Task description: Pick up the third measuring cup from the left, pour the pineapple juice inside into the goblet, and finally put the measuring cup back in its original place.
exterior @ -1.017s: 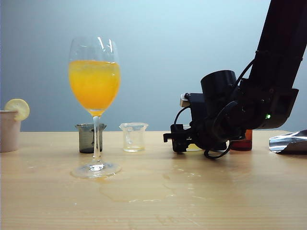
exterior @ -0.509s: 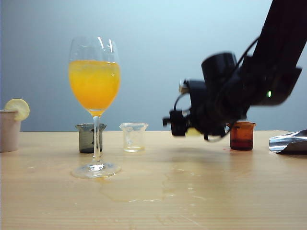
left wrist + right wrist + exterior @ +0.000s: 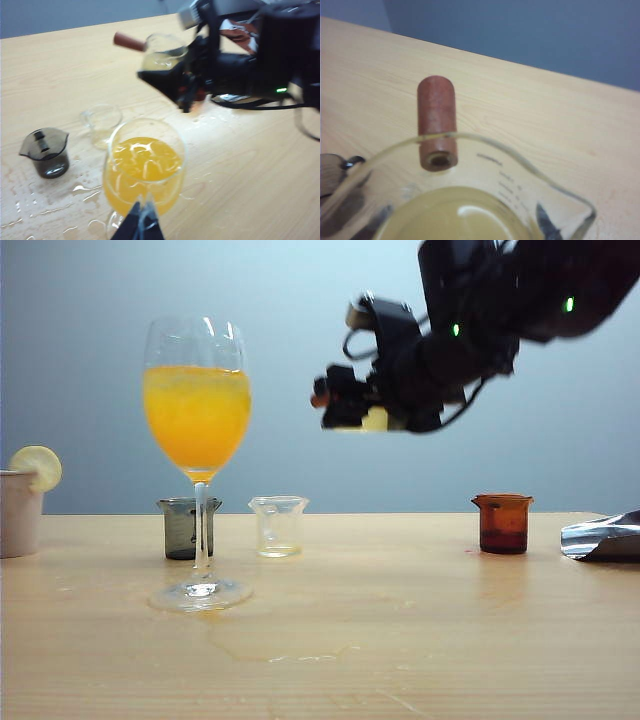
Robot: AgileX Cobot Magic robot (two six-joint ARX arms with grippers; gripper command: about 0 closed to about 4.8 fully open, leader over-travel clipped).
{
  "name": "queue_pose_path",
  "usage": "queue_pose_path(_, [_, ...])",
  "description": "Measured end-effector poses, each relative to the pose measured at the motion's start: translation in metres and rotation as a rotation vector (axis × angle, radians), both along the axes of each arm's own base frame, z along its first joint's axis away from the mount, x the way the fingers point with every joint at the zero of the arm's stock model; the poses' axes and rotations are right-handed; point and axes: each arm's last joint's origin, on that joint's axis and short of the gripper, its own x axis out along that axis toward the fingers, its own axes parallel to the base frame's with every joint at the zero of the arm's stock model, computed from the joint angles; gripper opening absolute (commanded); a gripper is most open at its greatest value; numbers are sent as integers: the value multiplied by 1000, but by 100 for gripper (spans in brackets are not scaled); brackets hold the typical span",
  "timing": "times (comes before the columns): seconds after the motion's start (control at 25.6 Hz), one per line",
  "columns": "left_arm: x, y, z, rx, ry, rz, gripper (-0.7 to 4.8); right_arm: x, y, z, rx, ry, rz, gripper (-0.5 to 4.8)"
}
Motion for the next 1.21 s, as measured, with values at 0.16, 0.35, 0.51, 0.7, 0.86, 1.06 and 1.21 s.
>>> queue_pose_path(0.16, [2,-1,-2,4,18,10,-5,-14,5,24,-24,3,36,106])
queue_pose_path(0.35, [7,-4,-5,-6,59,33,-5,-31,13,54,-41,-32,87,106])
queue_pose_path(0.51, [9,-8,-7,13,62,49,-5,-36,25,65,-79,-55,130,106])
queue_pose_path(0.7, [15,-12,-10,31,83,55,-5,-42,36,76,-153,-105,176,106])
queue_pose_path(0.86, [18,-14,-6,37,80,69,-5,-45,40,76,-210,-136,206,106])
queue_pose_path(1.06, [25,-18,9,58,98,82,-5,-56,53,75,-290,-197,264,106])
queue_pose_path(1.21, [25,-18,5,88,143,87,-5,-62,59,75,-364,-247,268,106])
